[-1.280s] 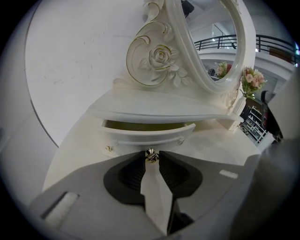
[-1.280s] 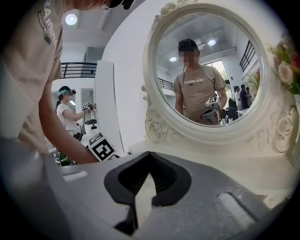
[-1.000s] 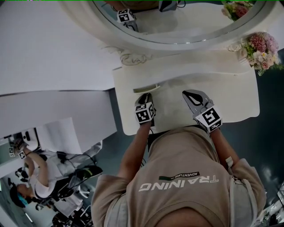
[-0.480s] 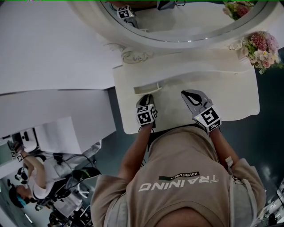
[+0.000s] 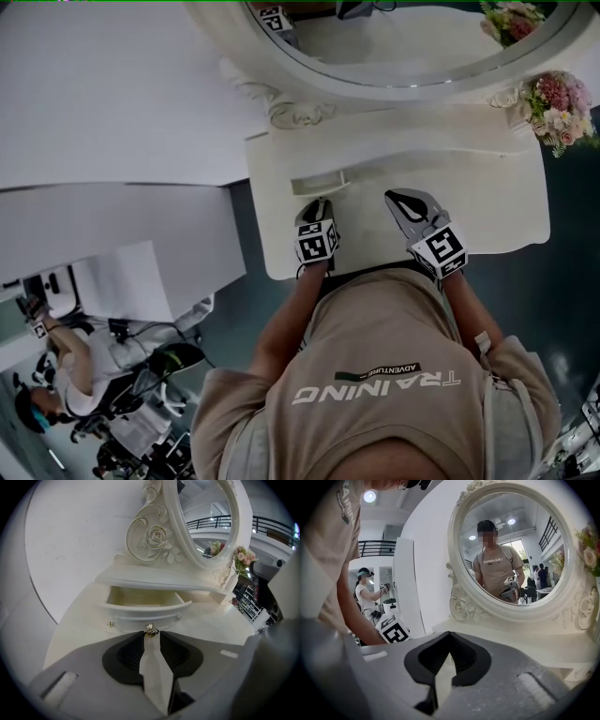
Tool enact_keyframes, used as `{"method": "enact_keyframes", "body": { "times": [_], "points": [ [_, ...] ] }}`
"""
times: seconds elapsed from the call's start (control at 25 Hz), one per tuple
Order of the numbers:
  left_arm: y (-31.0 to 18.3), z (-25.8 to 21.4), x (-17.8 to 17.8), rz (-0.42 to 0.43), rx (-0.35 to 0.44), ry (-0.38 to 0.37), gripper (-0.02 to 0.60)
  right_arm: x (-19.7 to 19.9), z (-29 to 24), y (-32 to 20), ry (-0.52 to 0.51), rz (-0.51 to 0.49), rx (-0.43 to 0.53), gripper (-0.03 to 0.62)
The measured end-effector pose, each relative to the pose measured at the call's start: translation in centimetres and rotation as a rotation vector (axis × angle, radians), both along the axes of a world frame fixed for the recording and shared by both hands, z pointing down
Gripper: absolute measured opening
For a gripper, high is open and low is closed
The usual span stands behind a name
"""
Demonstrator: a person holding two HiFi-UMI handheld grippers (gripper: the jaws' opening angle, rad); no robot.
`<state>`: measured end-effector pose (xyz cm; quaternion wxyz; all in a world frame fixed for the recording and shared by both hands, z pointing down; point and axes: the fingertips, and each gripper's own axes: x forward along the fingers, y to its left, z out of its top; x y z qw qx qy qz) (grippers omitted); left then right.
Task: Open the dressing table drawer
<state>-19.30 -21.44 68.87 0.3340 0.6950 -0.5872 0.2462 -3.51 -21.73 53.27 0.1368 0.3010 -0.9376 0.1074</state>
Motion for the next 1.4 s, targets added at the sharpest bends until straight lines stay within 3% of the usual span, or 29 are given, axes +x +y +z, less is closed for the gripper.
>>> {"method": "enact_keyframes", "body": {
  "times": [0.16,0.32,0.4,0.6,0.88,1.0,1.4],
  "points": [
    [1.9,-0.5,-0.5,0.012,-0.010,0.009,0.118,-0.8,-0.2,0.5,-0.010,0.001,-0.016,0.003],
    [3.2,-2.6,-1.8,0.022,0.033,0.003,0.057,-1.7,-1.1,0.9,-0.013,-0.010,-0.004,0.003],
    [3.3,-4.5,-2.3,0.037,0.092,0.000,0.014,-2.2,-1.8,1.0,-0.009,-0.020,0.013,0.003],
    [3.2,-10.3,-3.4,0.064,0.259,-0.006,0.014,-3.3,-3.8,1.2,0.013,-0.039,0.064,0.003],
    [1.7,-22.3,-5.1,0.062,0.566,-0.038,0.017,-4.2,-7.7,0.6,0.017,-0.047,0.195,0.003],
    [1.9,-26.2,-5.1,0.105,0.629,-0.082,0.018,-4.3,-10.1,0.9,0.000,-0.034,0.242,0.003],
    [1.0,-32.3,-5.3,0.146,0.740,-0.086,0.018,-4.8,-18.1,0.8,-0.094,-0.006,0.378,0.003]
  ]
}}
